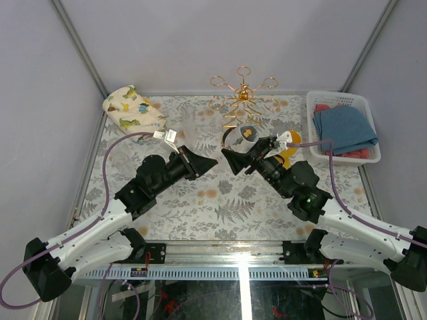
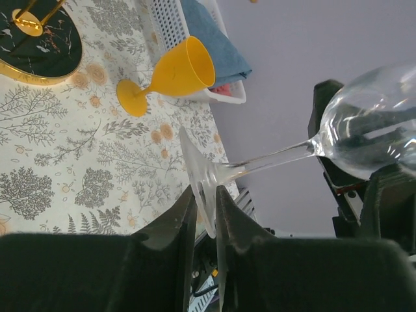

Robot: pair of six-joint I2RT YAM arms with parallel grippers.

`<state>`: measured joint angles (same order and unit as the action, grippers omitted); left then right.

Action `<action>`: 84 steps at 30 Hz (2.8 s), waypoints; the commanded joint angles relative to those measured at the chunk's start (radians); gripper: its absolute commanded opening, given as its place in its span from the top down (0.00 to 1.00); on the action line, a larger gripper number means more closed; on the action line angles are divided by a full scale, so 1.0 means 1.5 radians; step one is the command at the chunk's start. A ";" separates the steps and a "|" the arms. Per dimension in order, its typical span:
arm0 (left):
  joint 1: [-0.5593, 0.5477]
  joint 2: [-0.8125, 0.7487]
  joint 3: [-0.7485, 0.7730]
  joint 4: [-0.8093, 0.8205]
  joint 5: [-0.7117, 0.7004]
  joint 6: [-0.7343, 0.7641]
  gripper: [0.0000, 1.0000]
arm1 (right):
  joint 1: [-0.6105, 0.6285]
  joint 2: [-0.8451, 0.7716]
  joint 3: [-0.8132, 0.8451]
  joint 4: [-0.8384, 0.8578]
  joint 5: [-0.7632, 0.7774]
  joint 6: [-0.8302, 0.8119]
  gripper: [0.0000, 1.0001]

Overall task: Place the wine glass upside down on the wine glass rack
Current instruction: Turn the wine glass upside down at the wine rack.

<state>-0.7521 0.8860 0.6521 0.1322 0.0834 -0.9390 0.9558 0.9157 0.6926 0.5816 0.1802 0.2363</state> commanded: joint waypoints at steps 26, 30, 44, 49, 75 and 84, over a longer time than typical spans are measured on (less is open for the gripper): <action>-0.003 -0.063 0.074 -0.082 -0.016 0.053 1.00 | 0.006 -0.140 -0.036 -0.034 0.015 0.024 0.00; -0.003 -0.075 0.095 -0.145 -0.037 0.104 1.00 | 0.005 -0.188 -0.034 -0.108 0.031 0.005 0.00; -0.004 -0.042 0.196 -0.398 -0.136 0.328 1.00 | 0.006 -0.203 0.182 -0.569 0.073 -0.083 0.03; -0.011 -0.012 0.226 -0.440 -0.175 0.382 1.00 | 0.005 -0.070 0.336 -0.778 0.062 -0.061 0.08; -0.264 0.100 0.277 -0.468 -0.349 0.538 1.00 | -0.155 0.128 0.352 -0.776 -0.434 0.002 0.12; -0.295 0.119 0.286 -0.454 -0.313 0.596 1.00 | -0.156 0.090 0.315 -0.736 -0.390 -0.049 0.14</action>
<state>-1.1816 1.0737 1.0378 -0.6151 -0.4099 -0.1032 0.7303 1.1007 1.1820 -0.5926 -0.4263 0.2100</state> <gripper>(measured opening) 0.025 0.862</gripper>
